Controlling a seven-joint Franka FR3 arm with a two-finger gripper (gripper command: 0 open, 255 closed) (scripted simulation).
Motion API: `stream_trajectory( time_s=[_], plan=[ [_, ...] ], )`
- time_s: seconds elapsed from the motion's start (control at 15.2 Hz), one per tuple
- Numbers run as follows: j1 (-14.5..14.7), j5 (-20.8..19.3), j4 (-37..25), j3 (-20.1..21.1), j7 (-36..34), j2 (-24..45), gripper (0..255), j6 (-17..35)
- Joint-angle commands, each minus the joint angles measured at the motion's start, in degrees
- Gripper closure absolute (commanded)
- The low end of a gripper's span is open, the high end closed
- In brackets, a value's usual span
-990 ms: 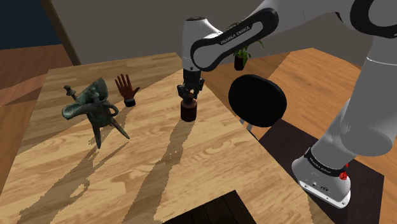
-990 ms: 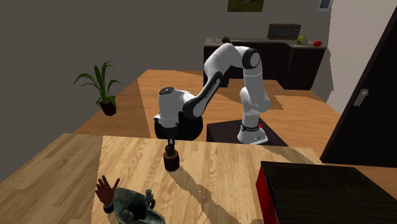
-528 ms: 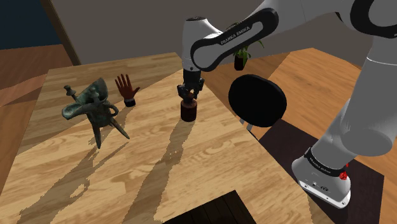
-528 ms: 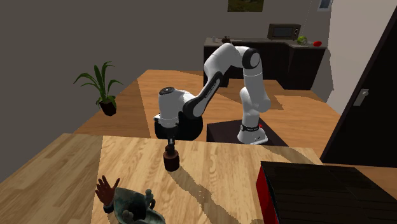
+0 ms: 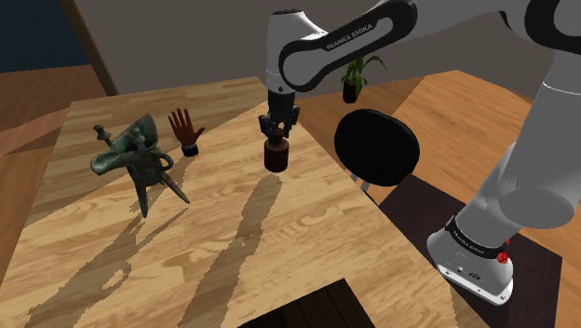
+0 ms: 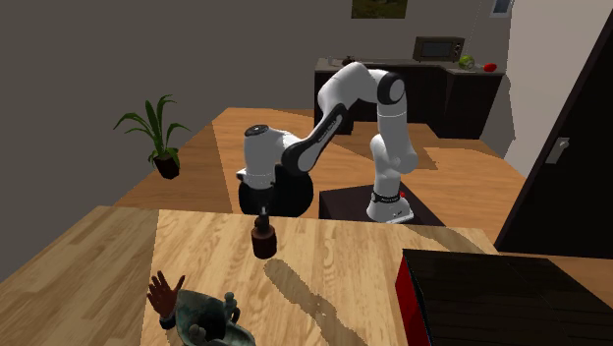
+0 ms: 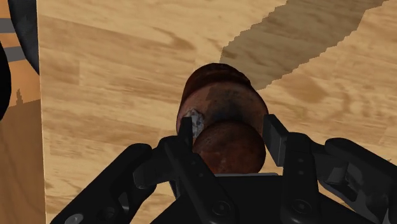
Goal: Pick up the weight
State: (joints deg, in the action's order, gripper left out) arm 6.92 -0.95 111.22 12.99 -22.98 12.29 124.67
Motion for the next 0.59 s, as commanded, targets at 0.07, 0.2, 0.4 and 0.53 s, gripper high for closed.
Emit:
stream_trajectory(
  time_s=[0.07,0.2,0.4,0.53],
  plan=[
    [-0.1,0.3,-1.2,0.1,0.1,-1.0,255,-2.1],
    [-0.1,0.4,-2.0,0.1,0.2,-1.6,255,-3.5],
    [-0.1,0.6,-3.3,0.1,0.3,-2.4,255,-5.6],
    [-0.2,0.7,-3.9,0.2,0.3,-2.7,255,-6.4]
  ],
)
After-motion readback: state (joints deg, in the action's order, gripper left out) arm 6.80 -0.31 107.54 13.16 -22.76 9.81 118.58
